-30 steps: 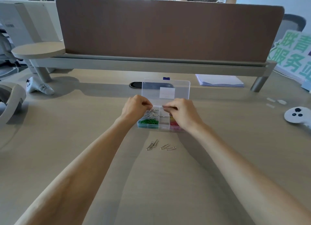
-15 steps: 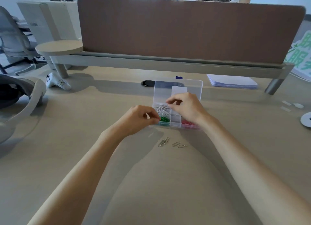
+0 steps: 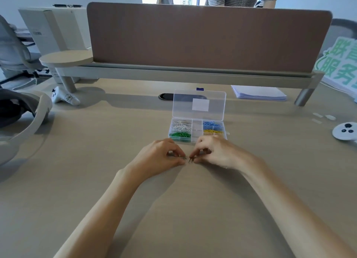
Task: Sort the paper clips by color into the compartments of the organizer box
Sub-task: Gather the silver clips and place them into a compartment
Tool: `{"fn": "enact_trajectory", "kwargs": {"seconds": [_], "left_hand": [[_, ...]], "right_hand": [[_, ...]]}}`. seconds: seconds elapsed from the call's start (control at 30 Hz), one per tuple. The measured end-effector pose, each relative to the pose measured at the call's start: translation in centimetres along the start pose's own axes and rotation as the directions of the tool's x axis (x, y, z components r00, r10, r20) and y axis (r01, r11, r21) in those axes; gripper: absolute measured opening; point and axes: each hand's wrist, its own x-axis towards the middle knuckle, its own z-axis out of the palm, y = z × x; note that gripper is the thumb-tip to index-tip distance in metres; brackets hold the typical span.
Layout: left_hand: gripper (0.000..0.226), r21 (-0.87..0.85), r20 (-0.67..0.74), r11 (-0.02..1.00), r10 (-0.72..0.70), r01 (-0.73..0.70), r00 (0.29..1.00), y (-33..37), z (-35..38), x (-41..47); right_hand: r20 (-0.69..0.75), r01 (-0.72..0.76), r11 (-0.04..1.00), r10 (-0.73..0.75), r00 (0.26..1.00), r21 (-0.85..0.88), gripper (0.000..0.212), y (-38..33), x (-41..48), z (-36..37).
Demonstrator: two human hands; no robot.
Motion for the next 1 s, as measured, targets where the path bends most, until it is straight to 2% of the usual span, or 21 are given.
{"fn": "enact_trajectory", "kwargs": {"seconds": [0.13, 0.3, 0.37, 0.57, 0.77, 0.8, 0.87, 1.0], "left_hand": [[0.008, 0.092, -0.001, 0.995, 0.033, -0.033, 0.999, 0.5, 0.1, -0.1], [0.006, 0.188, 0.038, 0.981, 0.035, -0.041, 0.999, 1.6, 0.0, 0.7], [0.007, 0.235, 0.075, 0.971, 0.036, -0.053, 0.996, 2.1, -0.3, 1.0], [0.02, 0.53, 0.158, 0.821, 0.153, -0.215, 0.976, 4.0, -1.3, 1.8], [0.024, 0.696, 0.242, 0.646, 0.198, -0.312, 0.95, 5.1, -1.2, 2.3], [0.024, 0.701, 0.24, 0.641, 0.2, -0.312, 0.95, 5.2, -1.2, 2.4], [0.024, 0.652, 0.208, 0.704, 0.189, -0.28, 0.96, 5.1, -1.2, 2.4], [0.016, 0.413, 0.118, 0.899, 0.104, -0.144, 0.988, 4.9, -0.4, 2.1]], "right_hand": [[-0.04, 0.035, 0.997, -0.037, 0.998, -0.063, 0.004, 0.2, -0.4, 0.3], [-0.103, 0.111, 0.959, -0.142, 0.985, -0.259, 0.012, -0.2, -0.7, 1.2], [-0.112, 0.113, 0.952, -0.15, 0.982, -0.284, 0.011, 0.0, -0.7, 1.5], [-0.277, 0.004, 0.999, -0.018, 0.961, -0.05, 0.012, 0.6, -1.7, 1.1], [-0.32, -0.061, 0.996, 0.081, 0.944, 0.072, 0.004, 1.5, -2.9, 1.1], [-0.342, -0.068, 0.992, 0.1, 0.934, 0.104, 0.004, 1.7, -3.0, 1.1], [-0.396, -0.078, 0.983, 0.139, 0.908, 0.167, 0.004, 1.9, -3.1, 1.4], [-0.479, -0.092, 0.945, 0.241, 0.844, 0.312, 0.005, 2.4, -3.2, 2.2]]}}
